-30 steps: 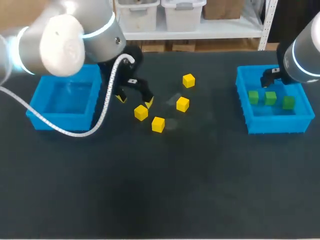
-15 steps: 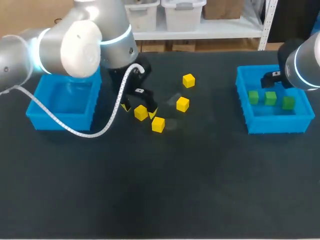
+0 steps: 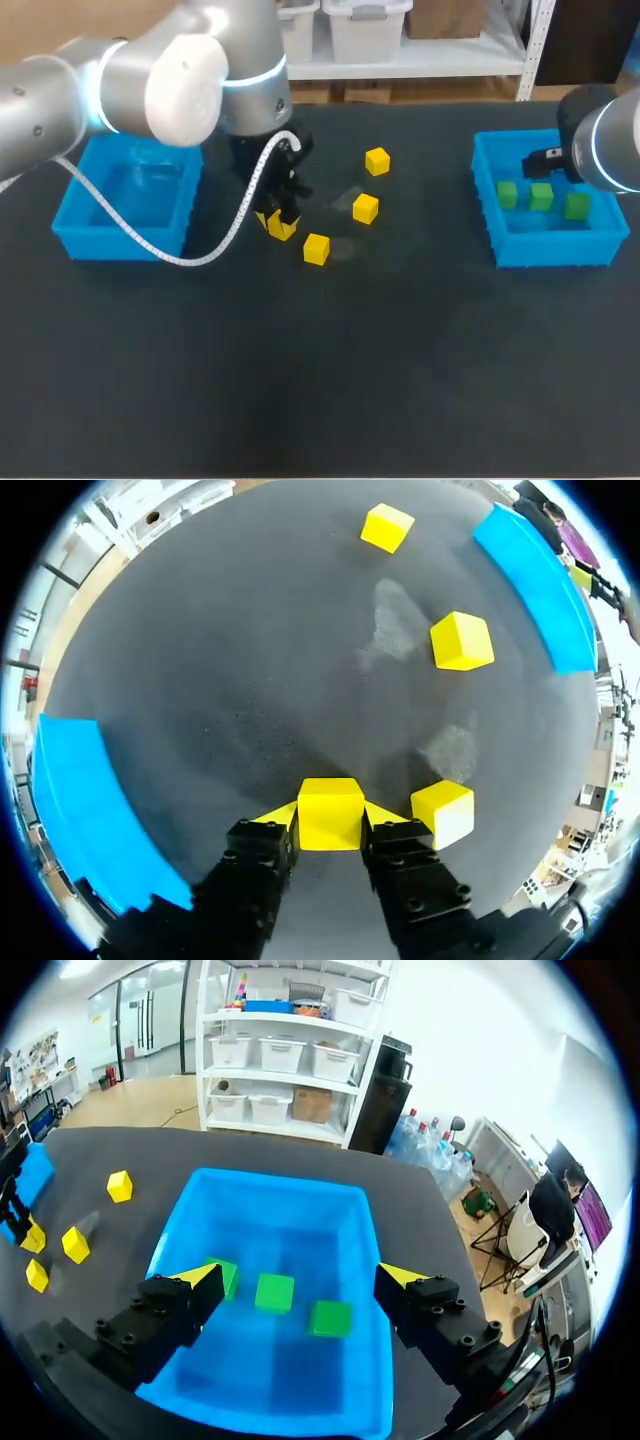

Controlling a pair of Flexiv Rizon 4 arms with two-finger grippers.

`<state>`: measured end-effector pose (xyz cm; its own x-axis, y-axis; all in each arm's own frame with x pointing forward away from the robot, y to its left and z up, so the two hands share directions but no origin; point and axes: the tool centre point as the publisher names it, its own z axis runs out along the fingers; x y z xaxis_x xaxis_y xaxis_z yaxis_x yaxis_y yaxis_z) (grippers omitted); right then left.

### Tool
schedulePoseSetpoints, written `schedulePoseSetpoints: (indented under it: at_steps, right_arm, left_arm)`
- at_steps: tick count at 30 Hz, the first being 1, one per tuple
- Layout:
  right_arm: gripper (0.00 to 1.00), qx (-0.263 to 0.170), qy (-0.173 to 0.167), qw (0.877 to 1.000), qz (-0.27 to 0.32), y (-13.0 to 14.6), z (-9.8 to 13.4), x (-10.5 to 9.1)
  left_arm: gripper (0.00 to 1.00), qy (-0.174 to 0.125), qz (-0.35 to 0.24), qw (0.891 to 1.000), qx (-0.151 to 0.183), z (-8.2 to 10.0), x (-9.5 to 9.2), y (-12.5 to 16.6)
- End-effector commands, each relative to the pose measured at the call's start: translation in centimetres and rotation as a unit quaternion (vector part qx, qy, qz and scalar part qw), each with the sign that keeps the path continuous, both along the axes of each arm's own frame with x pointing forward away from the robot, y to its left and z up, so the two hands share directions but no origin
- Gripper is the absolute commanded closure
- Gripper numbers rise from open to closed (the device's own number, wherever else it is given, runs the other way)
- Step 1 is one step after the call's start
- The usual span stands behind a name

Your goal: Put the green cubes in the right bin and the yellow cubes in the left bin.

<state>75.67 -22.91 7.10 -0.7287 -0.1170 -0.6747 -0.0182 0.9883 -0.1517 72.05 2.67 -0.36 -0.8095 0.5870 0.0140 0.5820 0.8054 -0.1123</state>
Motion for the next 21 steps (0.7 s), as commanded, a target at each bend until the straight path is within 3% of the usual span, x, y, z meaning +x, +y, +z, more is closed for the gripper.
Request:
schedulePoseSetpoints:
  at_steps: [1,13,21]
  right_arm:
    - [0.0,0.002,-0.032,0.999,0.005,-0.1,-0.2,-0.2]
    - [0.0,0.002,-0.032,0.999,0.005,-0.1,-0.2,-0.2]
    - [0.0,0.002,-0.032,0.999,0.005,-0.1,-0.2,-0.2]
  left_arm:
    - [1.0,-0.002,-0.006,1.0,-0.004,0.9,0.4,0.1]
    - [1.0,-0.118,0.02,0.993,0.016,10.5,4.8,5.7]
    - [1.0,-0.141,0.082,0.986,0.029,12.6,5.5,10.3]
